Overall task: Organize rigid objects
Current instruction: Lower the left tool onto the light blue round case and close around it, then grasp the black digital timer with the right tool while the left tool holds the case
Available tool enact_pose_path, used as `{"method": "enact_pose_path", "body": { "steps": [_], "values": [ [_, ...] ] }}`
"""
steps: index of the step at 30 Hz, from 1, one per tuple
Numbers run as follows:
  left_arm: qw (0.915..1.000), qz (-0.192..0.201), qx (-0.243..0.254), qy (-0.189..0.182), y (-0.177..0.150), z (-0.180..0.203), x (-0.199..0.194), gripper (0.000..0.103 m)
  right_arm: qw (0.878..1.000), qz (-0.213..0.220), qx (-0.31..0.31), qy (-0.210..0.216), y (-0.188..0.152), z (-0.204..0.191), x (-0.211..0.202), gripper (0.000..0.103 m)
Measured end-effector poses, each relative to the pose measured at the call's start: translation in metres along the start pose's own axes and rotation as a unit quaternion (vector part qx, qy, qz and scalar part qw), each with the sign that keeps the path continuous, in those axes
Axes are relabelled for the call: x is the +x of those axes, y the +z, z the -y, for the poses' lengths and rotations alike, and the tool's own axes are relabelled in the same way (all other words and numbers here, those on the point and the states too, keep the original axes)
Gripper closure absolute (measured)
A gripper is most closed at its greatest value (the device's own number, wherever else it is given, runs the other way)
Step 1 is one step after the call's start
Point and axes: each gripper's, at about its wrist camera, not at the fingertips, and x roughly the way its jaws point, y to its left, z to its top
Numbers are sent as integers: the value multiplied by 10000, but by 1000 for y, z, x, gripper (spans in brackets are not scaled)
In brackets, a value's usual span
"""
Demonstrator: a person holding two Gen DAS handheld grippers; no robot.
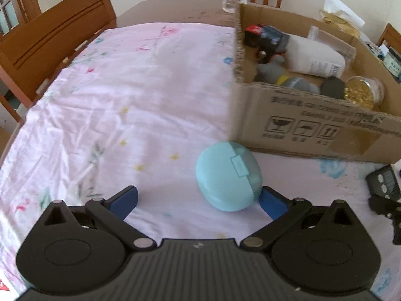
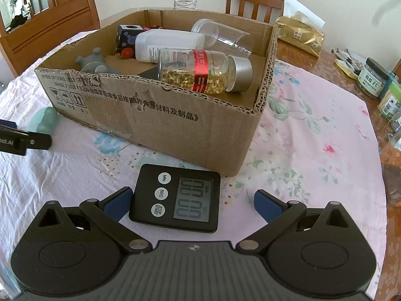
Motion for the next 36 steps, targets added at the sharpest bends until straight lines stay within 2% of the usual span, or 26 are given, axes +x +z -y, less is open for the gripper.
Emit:
{"method": "enact_pose_path", "body": {
  "steps": [1, 3, 6, 11, 16, 20, 26, 36],
  "values": [
    [9999, 36, 63, 73, 0, 1, -1, 2, 10000, -4, -4, 2, 0, 0, 0, 0],
    [9996, 154, 229, 84, 0, 6, -4, 12, 10000, 2, 2, 1, 0, 0, 0, 0],
    [9996, 172, 150, -162, 4, 14, -5, 27, 10000, 55, 24, -14, -2, -1, -1, 0],
    [9985, 263, 298, -389, 9, 31, -1, 31, 9999, 58, 69, -48, -2, -2, -1, 0],
    [9953, 404, 647, -601, 10, 38, -2, 45, 10000, -4, 71, -43, 0, -2, -1, 0],
    [9935, 407, 813, -689, 9, 37, -3, 46, 10000, -42, 74, -39, 2, -5, 0, 0],
    [9935, 400, 809, -698, 5, 33, -5, 46, 10000, -58, 31, 2, 5, -15, 2, 0],
    [9938, 358, 791, -693, 4, 32, -7, 46, 9999, -106, 88, -44, 8, -21, -5, 22]
  ]
}}
